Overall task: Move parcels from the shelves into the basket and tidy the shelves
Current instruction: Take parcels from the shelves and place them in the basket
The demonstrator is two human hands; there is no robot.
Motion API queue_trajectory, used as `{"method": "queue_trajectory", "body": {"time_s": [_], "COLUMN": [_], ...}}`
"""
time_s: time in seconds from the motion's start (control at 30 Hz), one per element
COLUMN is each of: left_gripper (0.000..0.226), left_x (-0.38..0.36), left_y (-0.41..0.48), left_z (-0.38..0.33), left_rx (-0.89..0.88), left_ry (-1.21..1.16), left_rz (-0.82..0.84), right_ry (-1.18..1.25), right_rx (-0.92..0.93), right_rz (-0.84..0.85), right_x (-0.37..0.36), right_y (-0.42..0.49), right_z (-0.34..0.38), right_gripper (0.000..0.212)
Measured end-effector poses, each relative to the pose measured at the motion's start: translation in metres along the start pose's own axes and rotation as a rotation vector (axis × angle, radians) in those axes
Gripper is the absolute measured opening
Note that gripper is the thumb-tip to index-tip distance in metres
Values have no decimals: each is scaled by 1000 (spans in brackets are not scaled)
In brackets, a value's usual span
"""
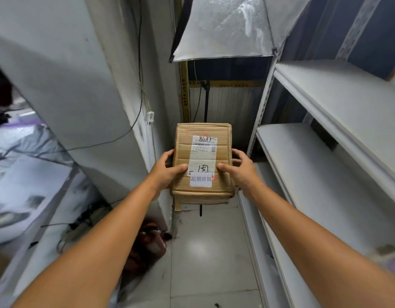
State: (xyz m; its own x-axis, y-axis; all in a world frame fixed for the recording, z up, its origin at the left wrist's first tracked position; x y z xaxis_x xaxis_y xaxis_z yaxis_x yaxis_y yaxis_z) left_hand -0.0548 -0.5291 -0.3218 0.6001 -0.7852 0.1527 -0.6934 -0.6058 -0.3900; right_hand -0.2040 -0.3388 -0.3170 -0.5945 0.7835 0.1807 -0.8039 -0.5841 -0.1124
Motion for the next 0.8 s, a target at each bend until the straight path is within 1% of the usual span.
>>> {"method": "queue_trajectory", "body": {"time_s": [0.07, 0.2, 0.37, 0.5, 0.63, 0.67, 0.73, 0.8], "left_gripper": [83, 87, 74, 75, 89, 89, 81, 80], "left_x": [6, 14, 28, 45, 62, 66, 72, 81], "left_y": [-26, -86, -162, -212, -255, -267, -294, -321], "left_z": [23, 64, 105, 131, 152, 156, 162, 169], "left_rx": [24, 62, 106, 119, 128, 125, 129, 133], "left_ry": [-8, -29, -86, -105, -136, -152, -201, -222], "left_rz": [-29, -55, -121, -212, -328, -357, -411, -486], "right_ry": [-6, -21, -46, -72, -85, -93, -109, -120], "right_rx": [-4, -18, -43, -51, -25, -12, 29, 61], "right_rz": [22, 74, 165, 244, 353, 387, 452, 520], "right_x": [-8, -22, -41, -64, -88, -94, -109, -125], "right_y": [-28, -83, -147, -182, -206, -211, -222, -233], "right_z": [-7, -22, -32, -34, -32, -30, -23, -15], "right_gripper": [75, 70, 65, 66, 67, 67, 69, 72]}}
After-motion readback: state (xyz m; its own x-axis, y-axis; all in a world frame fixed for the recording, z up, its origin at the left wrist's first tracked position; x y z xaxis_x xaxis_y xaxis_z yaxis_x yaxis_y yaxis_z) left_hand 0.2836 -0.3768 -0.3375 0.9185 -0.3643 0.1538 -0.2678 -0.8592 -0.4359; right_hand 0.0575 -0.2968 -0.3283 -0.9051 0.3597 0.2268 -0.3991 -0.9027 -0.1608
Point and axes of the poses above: each hand's wrist, its own y-axis towards the middle knuckle, its own x-axis out of the back of the hand, z = x × y, the point moved 1 cm from there along y, towards the middle knuckle, and after that the axes turned 5 degrees about x, right-handed, at the moved point
